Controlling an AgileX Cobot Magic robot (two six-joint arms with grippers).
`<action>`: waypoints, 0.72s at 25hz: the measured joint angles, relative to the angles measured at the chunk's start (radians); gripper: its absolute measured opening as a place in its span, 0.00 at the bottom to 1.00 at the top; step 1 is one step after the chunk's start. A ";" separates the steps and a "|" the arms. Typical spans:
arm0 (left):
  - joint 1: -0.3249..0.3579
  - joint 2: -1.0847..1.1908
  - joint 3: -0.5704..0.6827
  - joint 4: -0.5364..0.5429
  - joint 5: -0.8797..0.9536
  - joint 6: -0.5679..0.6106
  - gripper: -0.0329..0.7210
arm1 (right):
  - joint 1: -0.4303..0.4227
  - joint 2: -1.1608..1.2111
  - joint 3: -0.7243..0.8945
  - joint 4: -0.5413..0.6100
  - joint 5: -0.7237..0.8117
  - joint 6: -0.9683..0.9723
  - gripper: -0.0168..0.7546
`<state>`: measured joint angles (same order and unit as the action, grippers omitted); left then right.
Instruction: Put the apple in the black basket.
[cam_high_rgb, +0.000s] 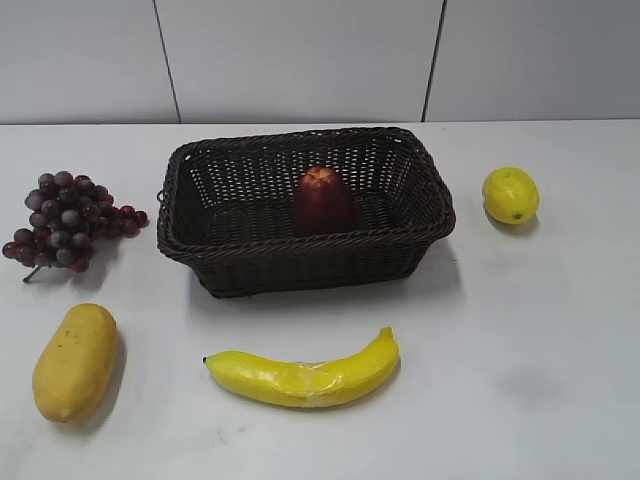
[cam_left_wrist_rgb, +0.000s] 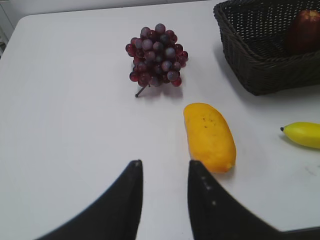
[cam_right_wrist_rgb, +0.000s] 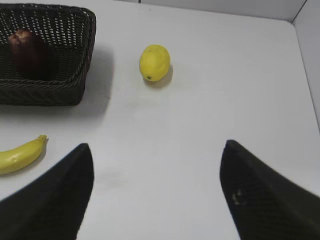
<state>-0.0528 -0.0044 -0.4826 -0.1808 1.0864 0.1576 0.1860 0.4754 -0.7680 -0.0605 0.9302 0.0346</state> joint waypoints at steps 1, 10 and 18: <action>0.000 0.000 0.000 0.000 0.000 0.000 0.36 | 0.000 -0.053 0.020 0.000 0.000 0.000 0.79; 0.000 0.000 0.000 0.000 0.000 -0.001 0.36 | 0.000 -0.415 0.173 0.000 0.142 -0.001 0.79; 0.000 0.000 0.000 0.000 0.000 -0.001 0.36 | 0.000 -0.432 0.240 0.005 0.187 -0.023 0.79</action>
<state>-0.0528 -0.0044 -0.4826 -0.1808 1.0864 0.1569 0.1860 0.0431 -0.5285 -0.0558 1.1175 0.0113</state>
